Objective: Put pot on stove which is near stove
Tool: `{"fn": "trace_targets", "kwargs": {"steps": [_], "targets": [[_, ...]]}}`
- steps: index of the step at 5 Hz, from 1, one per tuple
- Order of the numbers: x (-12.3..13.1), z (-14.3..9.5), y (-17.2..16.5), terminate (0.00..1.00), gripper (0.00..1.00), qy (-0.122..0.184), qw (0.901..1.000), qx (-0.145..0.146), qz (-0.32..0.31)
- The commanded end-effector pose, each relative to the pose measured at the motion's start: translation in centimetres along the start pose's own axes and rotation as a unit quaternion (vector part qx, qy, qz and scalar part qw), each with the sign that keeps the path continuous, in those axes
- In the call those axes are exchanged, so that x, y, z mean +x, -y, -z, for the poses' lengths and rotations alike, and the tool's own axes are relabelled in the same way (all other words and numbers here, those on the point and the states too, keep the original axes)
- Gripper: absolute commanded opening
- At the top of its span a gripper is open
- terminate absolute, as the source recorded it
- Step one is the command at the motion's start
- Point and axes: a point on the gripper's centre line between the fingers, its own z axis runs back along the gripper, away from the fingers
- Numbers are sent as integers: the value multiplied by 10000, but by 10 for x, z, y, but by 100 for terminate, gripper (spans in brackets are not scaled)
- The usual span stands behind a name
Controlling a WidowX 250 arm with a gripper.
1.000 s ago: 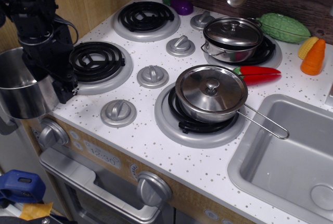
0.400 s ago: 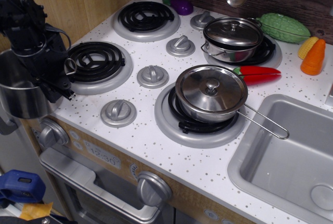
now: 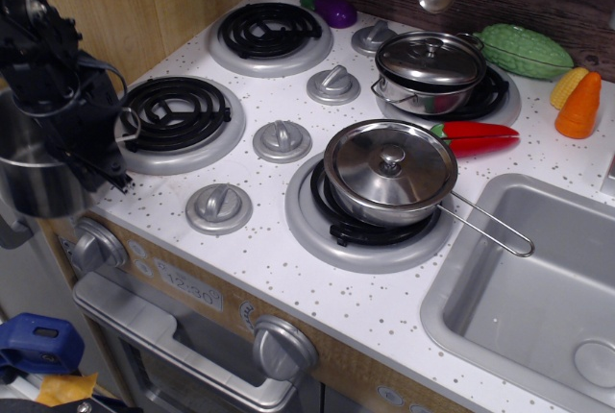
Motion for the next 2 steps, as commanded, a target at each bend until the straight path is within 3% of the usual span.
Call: {"fn": "trace_targets", "kwargs": {"steps": [1, 2], "targets": [[13, -24, -4, 0, 0, 401, 9984, 367, 139], [19, -26, -1, 0, 0, 545, 9978, 319, 199]]}}
